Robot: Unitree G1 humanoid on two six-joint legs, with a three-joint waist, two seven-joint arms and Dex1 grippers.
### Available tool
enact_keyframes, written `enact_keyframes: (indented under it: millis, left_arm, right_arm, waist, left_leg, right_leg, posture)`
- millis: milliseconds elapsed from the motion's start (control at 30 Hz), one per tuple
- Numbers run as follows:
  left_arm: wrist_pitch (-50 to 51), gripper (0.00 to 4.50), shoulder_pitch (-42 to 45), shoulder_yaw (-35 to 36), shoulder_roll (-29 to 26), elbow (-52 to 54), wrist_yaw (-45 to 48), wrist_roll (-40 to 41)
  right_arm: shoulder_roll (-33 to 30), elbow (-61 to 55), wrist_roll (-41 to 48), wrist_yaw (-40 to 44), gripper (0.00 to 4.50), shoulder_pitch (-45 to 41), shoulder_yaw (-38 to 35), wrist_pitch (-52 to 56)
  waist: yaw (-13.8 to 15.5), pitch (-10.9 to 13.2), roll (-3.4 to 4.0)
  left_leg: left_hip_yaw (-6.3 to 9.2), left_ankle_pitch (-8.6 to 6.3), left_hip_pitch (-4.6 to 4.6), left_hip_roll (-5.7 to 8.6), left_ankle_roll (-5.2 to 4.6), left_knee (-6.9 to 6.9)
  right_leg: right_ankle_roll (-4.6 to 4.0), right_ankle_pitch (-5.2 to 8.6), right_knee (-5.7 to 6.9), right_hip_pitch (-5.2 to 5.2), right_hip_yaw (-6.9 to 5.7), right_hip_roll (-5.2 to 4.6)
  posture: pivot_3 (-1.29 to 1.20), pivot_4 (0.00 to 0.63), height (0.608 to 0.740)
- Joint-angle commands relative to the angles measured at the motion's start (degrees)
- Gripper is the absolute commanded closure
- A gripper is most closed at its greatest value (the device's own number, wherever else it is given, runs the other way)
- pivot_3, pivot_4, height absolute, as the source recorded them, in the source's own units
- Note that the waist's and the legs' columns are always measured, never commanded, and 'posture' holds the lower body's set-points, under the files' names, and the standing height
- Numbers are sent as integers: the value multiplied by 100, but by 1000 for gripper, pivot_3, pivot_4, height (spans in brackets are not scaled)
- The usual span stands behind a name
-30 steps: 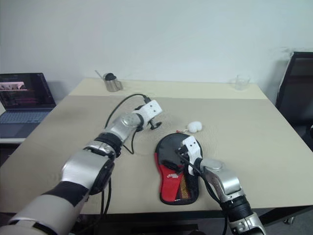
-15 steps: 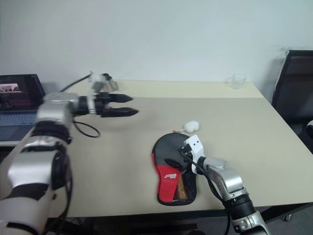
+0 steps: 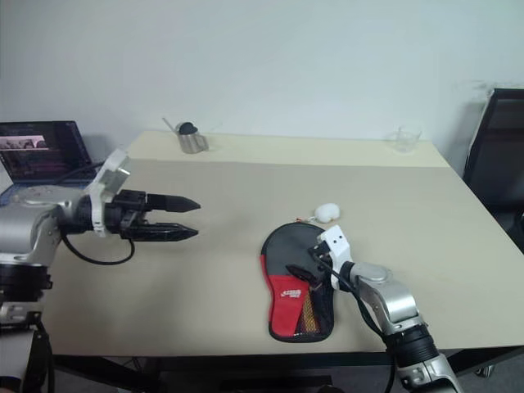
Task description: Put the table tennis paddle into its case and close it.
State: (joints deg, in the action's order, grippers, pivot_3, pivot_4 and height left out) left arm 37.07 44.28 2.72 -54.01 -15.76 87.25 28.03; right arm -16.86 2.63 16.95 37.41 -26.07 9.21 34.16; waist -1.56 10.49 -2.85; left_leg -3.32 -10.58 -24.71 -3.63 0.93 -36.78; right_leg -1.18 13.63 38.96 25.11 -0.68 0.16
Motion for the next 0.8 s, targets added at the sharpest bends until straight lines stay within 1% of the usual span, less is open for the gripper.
enact_keyframes:
  millis: [33, 133, 167, 233, 367, 400, 467, 567, 633, 700, 800]
  left_arm:
    - [-91, 85, 94, 22, 85, 229, -109, 28]
    - [-155, 85, -14, 5, 153, 394, -290, -40]
    - [-267, 85, -86, -10, 196, 483, -408, -117]
    - [-391, 85, -185, -32, 306, 606, -697, -243]
    - [-606, 85, -406, -170, 620, 988, -1173, -427]
    - [-620, 85, -465, -259, 816, 1133, -1363, -464]
    - [-685, 85, -540, -403, 1146, 1277, -1665, -550]
    - [-855, 85, -536, -604, 1658, 1220, -2164, -785]
    - [-944, 85, -485, -651, 2018, 1056, -2502, -866]
    - [-970, 85, -427, -658, 2348, 931, -2754, -854]
    - [-1137, 85, -405, -884, 2757, 782, -3061, -1079]
  right_arm:
    - [-230, -373, 87, 79, 0, -86, -222, 108]
    - [-670, -1163, 311, 292, 0, -186, -373, 470]
    - [-879, -1475, 453, 400, 0, -228, -485, 642]
    - [-1230, -1974, 789, 568, 0, -301, -752, 957]
    - [-1862, -2608, 1559, 903, 0, -487, -1412, 1477]
    - [-1952, -2562, 1640, 853, 0, -678, -1585, 1501]
    - [-1940, -2258, 1612, 576, 0, -1088, -1766, 1472]
    - [-1448, -1235, 1255, -481, 0, -1907, -1931, 1524]
    - [-1178, -529, 948, -1040, 0, -2293, -1844, 1622]
    - [-997, -23, 727, -1326, 0, -2517, -1726, 1620]
    - [-678, 907, 322, -1798, 0, -2881, -1575, 1458]
  waist:
    - [0, 0, 0]
    - [0, 6, 7]
    - [-2, 6, 7]
    - [2, 9, 13]
    - [9, 9, 12]
    - [12, 9, 12]
    - [6, 9, 13]
    - [-16, 9, 13]
    - [-24, 8, 12]
    - [-12, 8, 12]
    - [-11, 8, 12]
  left_leg:
    - [-1, 0, 0, 0, 0, 1]
    - [-3, 0, -8, 0, 0, 1]
    - [-2, 0, -9, 0, 0, 2]
    - [-1, 0, -9, 0, 0, 6]
    - [-3, -1, -7, 1, 0, 11]
    - [-3, -1, -7, 1, 0, 12]
    - [-4, -1, -6, 1, 0, 12]
    - [-4, 0, -1, 0, 0, 4]
    - [-7, 0, 0, -1, 0, 3]
    - [-7, 0, 0, 0, -1, 5]
    - [-10, 0, -12, 1, -1, 8]
  right_leg:
    - [1, 0, 0, 0, 0, 1]
    - [6, -4, 1, 9, 2, 2]
    - [29, -17, -1, 11, 4, 3]
    - [31, -17, -3, 13, 6, 3]
    - [28, -15, -4, 13, 2, 10]
    - [27, -14, -4, 13, 1, 12]
    - [26, -15, -4, 12, 2, 15]
    - [27, -21, 1, 10, 9, 15]
    - [26, -24, 2, 10, 11, 18]
    - [26, -24, 2, 10, 10, 19]
    - [27, -23, -3, 16, 12, 22]
  posture:
    - [0, 150, 740]
    - [0, 150, 740]
    - [0, 150, 740]
    - [0, 150, 740]
    - [0, 150, 740]
    - [0, 150, 740]
    - [0, 150, 740]
    - [0, 150, 740]
    - [0, 150, 740]
    - [0, 150, 740]
    - [0, 150, 740]
